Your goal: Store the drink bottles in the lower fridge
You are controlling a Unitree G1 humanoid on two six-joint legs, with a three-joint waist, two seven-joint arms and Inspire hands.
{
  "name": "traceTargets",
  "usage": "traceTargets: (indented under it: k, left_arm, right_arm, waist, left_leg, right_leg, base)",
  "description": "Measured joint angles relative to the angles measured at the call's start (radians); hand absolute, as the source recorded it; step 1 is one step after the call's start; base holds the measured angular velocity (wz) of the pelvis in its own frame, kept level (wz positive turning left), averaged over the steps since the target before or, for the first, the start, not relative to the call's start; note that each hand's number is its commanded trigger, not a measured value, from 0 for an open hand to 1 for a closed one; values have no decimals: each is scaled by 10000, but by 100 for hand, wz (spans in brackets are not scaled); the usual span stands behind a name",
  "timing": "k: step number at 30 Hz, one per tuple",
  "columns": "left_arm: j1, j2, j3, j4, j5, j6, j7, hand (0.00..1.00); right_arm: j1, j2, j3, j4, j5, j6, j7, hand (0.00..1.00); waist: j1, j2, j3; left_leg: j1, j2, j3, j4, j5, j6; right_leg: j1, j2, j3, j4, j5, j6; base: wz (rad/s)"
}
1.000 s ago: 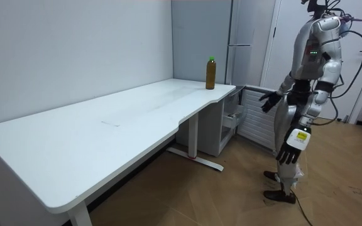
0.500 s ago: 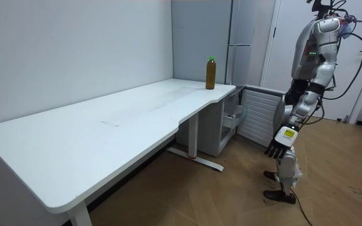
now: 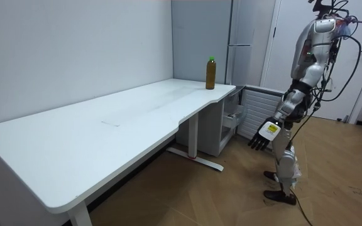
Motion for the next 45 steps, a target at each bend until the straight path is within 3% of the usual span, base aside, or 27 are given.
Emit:
traceTargets:
  k: [5, 12, 15, 17, 20, 24, 28, 34, 40, 45]
  left_arm:
    - [-168, -22, 639, -103, -385, -123, 292, 0]
    - [-190, -22, 725, -385, -455, -190, 755, 0]
    - [-183, -22, 1006, -1211, -581, -228, 1092, 0]
    - [-182, -18, 1060, -2484, -681, -324, 1536, 0]
    - [-382, 7, 1065, -3251, -625, -967, 2021, 0]
    - [-350, 9, 1075, -4821, -560, -1021, 2689, 0]
    - [-355, 18, 1082, -5459, -507, -1467, 3182, 0]
    - [-344, 49, 1040, -6905, 162, -1511, 3569, 0]
    - [-378, 67, 967, -7579, 302, -1514, 3600, 0]
    - [-470, 83, 827, -8071, 272, -1497, 3508, 0]
  right_arm:
    - [-36, -8, -274, 2, -642, -16, 12, 0]
    - [-58, -1, -260, 0, -947, -55, 21, 0]
    - [-118, 14, -257, -1, -962, -154, -34, 0]
    - [-188, 19, -252, 2, -1053, -274, -129, 0]
    - [-294, 21, -232, 6, -1240, -447, -119, 0]
    - [-234, 21, -241, 4, -1292, -617, -95, 0]
    - [-189, 22, -253, 61, -1391, -791, 0, 0]
    - [-224, 31, -273, 214, -1627, -800, 38, 0]
    - [-268, 32, -261, 215, -1649, -524, 267, 0]
    - [-305, 35, -260, 215, -1648, -513, 255, 0]
  waist:
    - [0, 14, -25]
    - [30, -6, -26]
    - [82, -50, -7]
    - [82, -99, -5]
    - [63, -87, -19]
    - [34, -144, -46]
    - [25, -53, -28]
    - [-96, -58, -21]
    - [-251, -27, -24]
    - [-338, -7, -23]
  left_leg:
    - [88, 5, 24, -11, -30, -19]
    - [151, 24, -35, -28, -44, -18]
    - [187, 23, -52, -81, -44, -19]
    - [140, 21, -70, -84, -45, -18]
    - [100, 15, -66, -93, -41, -12]
    - [85, 15, -73, -91, -41, -12]
    - [315, 19, -72, -86, -41, -13]
    - [213, 25, -180, -173, -48, -9]
    - [235, -22, -334, -141, -49, -3]
    - [245, -38, -438, -130, -49, -4]
  right_leg:
    - [-2, 45, 103, 9, 10, -18]
    - [10, 50, 123, 27, 13, -22]
    - [69, 78, 194, 10, 14, -23]
    - [14, 74, 207, 3, 13, -22]
    - [-43, 77, 257, 16, 20, -18]
    - [-22, 82, 253, 24, 23, -21]
    - [167, 79, 357, -14, 23, -21]
    - [83, 92, 320, 13, 23, -21]
    - [134, 98, 298, 32, 37, -22]
    - [160, 118, 296, 18, 44, -32]
  base:
    - [-10]
    - [-1]
    - [-3]
    - [0]
    - [-5]
    - [-4]
    - [-9]
    - [4]
    - [2]
    - [2]
